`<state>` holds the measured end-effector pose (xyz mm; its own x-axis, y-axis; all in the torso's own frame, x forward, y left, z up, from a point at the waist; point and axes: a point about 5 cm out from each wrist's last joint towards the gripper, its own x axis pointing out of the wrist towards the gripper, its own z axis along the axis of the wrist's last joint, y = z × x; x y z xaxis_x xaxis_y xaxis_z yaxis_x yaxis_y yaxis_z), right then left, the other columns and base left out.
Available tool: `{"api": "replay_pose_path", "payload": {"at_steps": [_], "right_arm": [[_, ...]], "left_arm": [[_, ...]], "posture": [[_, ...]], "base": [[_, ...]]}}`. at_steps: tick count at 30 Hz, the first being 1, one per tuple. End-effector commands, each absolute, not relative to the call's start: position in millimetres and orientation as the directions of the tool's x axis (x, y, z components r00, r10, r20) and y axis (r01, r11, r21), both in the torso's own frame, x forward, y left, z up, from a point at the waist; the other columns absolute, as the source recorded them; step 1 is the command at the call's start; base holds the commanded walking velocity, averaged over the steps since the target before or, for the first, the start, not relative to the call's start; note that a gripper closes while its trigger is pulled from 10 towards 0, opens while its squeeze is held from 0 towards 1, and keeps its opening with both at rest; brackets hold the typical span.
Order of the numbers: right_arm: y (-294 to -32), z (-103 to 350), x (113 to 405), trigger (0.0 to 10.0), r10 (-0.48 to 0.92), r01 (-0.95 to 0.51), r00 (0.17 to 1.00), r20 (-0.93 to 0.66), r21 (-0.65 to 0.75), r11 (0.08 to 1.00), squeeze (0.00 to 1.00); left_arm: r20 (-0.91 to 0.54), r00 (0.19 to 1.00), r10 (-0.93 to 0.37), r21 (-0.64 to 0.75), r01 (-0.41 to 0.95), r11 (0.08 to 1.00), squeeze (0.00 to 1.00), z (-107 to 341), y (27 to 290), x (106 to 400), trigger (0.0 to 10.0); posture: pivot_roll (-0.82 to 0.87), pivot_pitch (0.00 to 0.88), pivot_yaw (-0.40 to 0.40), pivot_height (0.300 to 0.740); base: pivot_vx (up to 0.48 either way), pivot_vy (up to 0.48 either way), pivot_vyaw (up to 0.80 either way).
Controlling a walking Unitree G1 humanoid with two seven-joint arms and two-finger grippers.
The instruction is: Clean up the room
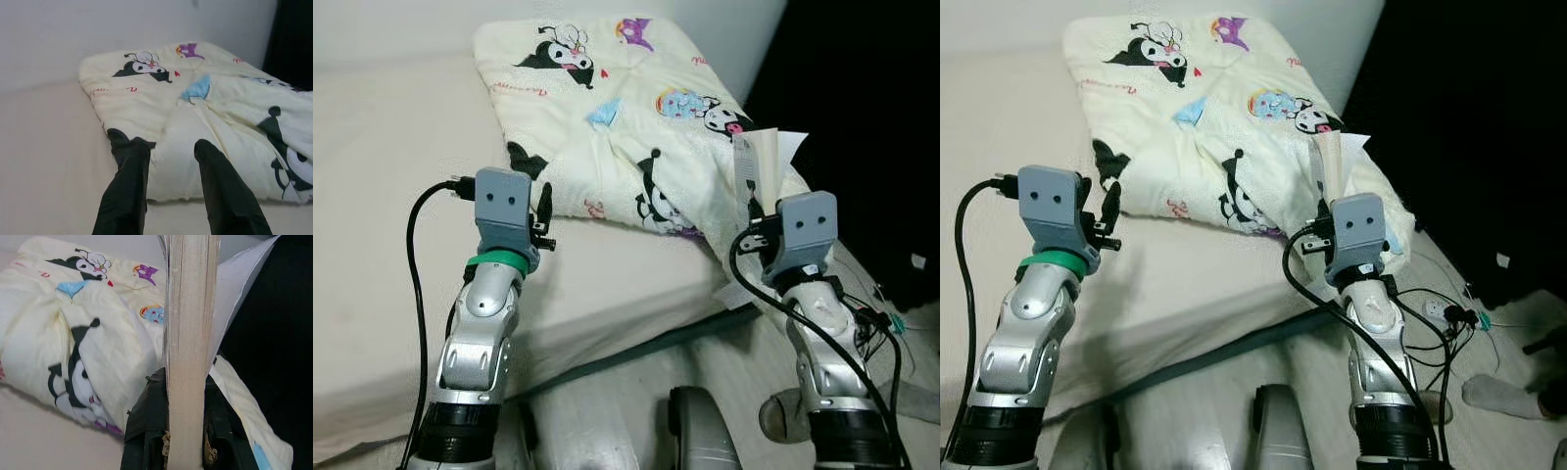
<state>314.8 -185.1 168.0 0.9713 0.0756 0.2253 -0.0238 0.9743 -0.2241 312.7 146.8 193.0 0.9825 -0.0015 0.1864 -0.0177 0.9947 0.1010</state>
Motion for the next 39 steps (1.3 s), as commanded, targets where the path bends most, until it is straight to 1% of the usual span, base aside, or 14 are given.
{"api": "replay_pose_path", "payload": {"at_steps": [1, 3, 6, 15, 20, 25, 39], "right_arm": [[-187.1, 168.5, 313.2, 10.0, 0.063, -0.012, 0.970, 0.235, -0.214, 0.977, 0.00], [-187.0, 167.9, 313.0, 10.0, 0.063, -0.012, 0.970, 0.234, -0.214, 0.977, 0.00], [-187.0, 167.0, 312.8, 10.0, 0.061, -0.011, 0.971, 0.231, -0.214, 0.977, 0.00], [-187.4, 166.4, 312.5, 10.0, 0.058, -0.009, 0.972, 0.229, -0.212, 0.977, 0.00], [-187.3, 165.8, 312.4, 10.0, 0.056, -0.007, 0.972, 0.228, -0.211, 0.977, 0.00], [-187.0, 165.3, 312.5, 10.0, 0.052, -0.003, 0.973, 0.226, -0.210, 0.978, 0.00], [-179.7, 163.0, 313.3, 10.0, 0.073, -0.025, 0.971, 0.228, -0.205, 0.979, 0.00]], "left_arm": [[0.170, 0.986, -0.004, 0.103, -0.013, 0.995, 0.00, 189.4, 146.1, 312.8, 10.0], [0.172, 0.985, -0.007, 0.102, -0.011, 0.995, 0.00, 190.2, 145.5, 313.1, 10.0], [0.177, 0.984, -0.016, 0.099, -0.002, 0.995, 0.00, 192.6, 143.2, 314.5, 10.0], [0.182, 0.983, -0.032, 0.099, 0.014, 0.995, 0.00, 195.2, 140.1, 315.5, 10.0], [0.185, 0.981, -0.050, 0.099, 0.032, 0.995, 0.00, 197.8, 137.8, 316.2, 10.0], [0.181, 0.981, -0.065, 0.103, 0.046, 0.994, 0.00, 197.7, 136.7, 315.4, 10.0], [0.159, 0.982, -0.099, 0.145, 0.076, 0.987, 0.00, 189.7, 137.3, 312.9, 10.0]], "posture": [[-0.07, 0.000, 0.001, 0.627], [-0.07, 0.000, 0.002, 0.632], [-0.07, 0.000, 0.003, 0.651], [-0.07, 0.000, 0.006, 0.671], [-0.07, 0.000, 0.008, 0.695], [-0.07, 0.000, 0.010, 0.708], [-0.07, 0.000, 0.011, 0.708]], "base": [[0.000, 0.000, 0.00], [0.000, 0.000, 0.00], [0.000, 0.000, 0.00], [0.000, 0.000, 0.00], [0.000, 0.000, 0.00], [0.000, 0.000, 0.00], [0.000, 0.000, 0.00]]}}
